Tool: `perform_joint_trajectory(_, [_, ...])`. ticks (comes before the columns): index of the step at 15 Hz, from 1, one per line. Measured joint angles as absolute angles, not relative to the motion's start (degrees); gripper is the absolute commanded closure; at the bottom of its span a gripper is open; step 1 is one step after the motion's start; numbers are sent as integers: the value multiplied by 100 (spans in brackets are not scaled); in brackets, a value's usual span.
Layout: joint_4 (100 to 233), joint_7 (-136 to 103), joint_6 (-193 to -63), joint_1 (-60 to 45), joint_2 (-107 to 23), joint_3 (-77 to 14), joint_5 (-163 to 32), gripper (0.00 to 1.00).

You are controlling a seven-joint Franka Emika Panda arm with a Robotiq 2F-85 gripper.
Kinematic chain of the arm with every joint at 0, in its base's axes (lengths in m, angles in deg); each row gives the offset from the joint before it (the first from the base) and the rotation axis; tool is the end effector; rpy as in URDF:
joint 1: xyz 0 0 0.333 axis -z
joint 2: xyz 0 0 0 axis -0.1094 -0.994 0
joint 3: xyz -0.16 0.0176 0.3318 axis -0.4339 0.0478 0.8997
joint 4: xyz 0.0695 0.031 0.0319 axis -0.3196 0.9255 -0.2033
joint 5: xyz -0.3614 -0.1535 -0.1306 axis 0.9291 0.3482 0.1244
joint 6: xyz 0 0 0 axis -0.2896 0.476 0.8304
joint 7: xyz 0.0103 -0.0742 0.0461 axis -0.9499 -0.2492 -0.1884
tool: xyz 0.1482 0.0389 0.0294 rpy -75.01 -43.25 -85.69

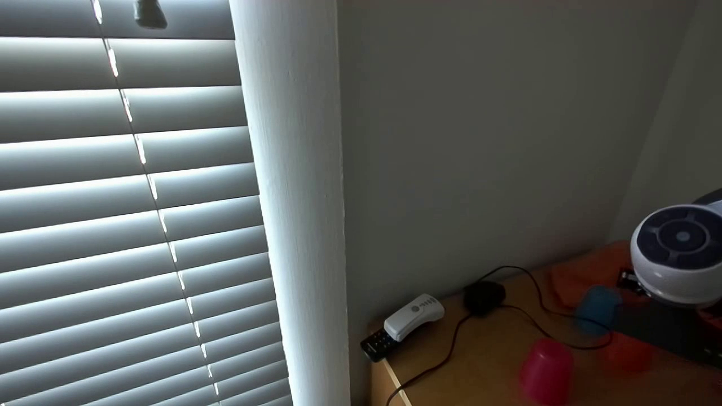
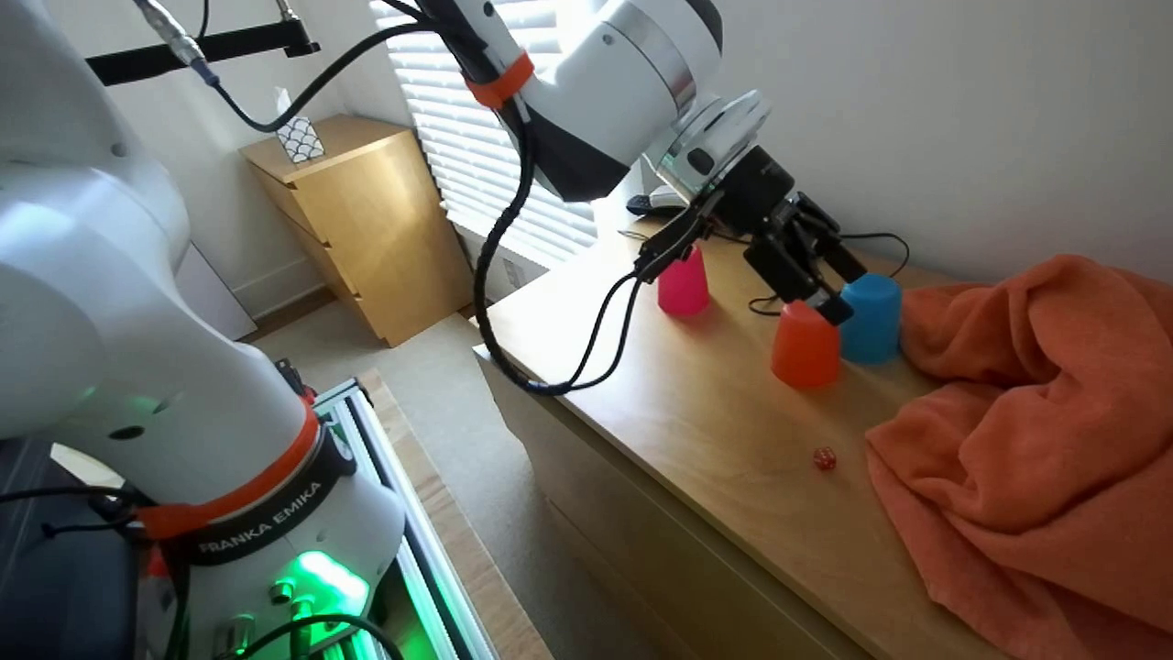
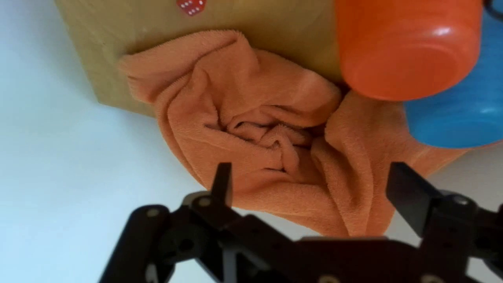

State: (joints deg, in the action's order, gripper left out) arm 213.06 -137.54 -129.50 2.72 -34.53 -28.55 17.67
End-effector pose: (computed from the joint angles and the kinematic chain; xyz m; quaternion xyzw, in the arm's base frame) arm 0.4993 -0.1309 0.2388 0.7741 -0.4665 0.3189 0.2854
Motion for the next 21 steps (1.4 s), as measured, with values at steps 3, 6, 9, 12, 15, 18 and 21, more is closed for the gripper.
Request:
perform_joint_trajectory(3, [21370, -13027, -13113, 411, -3133, -2916, 454, 0])
perform_joint_trajectory(6, [21500, -12383, -13258, 522, -2808, -2936, -868, 0])
perform_joint_trajectory(9, [21689, -11860, -13498, 512, -2457, -3058, -2102, 0])
perform_joint_trajectory(12, [21901, -11327, -13718, 502, -2130, -3180, -3357, 0])
perform_joint_trajectory(15, [22088, -10840, -13805, 487, -1828, -3267, -4632, 0])
perform_joint_trajectory(18, [22231, -10551, -13805, 479, -1543, -3287, -5818, 0])
perform_joint_trajectory(21, [22325, -10474, -13805, 461, -1281, -3290, -6863, 0])
